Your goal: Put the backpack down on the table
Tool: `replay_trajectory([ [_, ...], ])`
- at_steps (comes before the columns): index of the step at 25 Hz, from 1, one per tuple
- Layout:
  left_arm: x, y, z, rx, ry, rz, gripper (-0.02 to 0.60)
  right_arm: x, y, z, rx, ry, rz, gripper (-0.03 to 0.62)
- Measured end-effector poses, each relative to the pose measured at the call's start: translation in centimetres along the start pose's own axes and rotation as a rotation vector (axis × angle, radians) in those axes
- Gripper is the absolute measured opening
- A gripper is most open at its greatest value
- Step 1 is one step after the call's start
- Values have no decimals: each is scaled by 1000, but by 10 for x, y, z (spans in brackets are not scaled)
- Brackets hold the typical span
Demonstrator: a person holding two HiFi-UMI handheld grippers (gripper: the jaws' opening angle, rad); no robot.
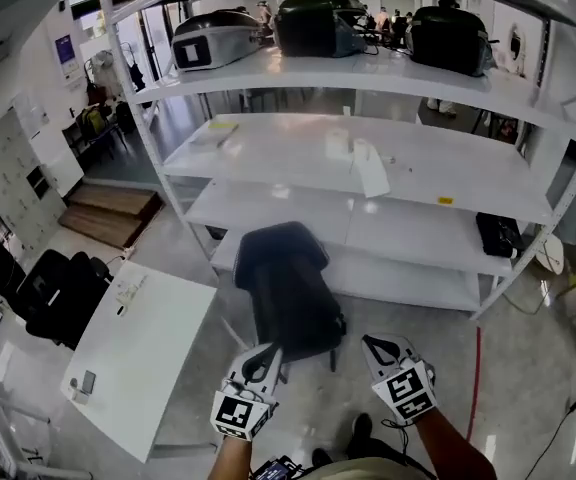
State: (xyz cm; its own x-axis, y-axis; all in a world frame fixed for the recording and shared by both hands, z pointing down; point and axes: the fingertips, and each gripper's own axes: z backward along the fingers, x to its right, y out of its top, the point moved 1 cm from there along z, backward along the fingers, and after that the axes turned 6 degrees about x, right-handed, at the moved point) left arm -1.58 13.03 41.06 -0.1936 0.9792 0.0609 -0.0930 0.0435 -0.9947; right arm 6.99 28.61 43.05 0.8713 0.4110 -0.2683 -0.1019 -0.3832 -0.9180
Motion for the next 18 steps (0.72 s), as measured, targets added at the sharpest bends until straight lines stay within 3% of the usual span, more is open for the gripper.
replay_trajectory([
  [7, -13, -8, -50, -17, 40, 1, 23, 38, -2, -48, 19, 85, 1, 25],
  [18, -35, -27, -120, -50, 168, 8, 23, 108, -11, -122, 44, 210, 13, 25],
])
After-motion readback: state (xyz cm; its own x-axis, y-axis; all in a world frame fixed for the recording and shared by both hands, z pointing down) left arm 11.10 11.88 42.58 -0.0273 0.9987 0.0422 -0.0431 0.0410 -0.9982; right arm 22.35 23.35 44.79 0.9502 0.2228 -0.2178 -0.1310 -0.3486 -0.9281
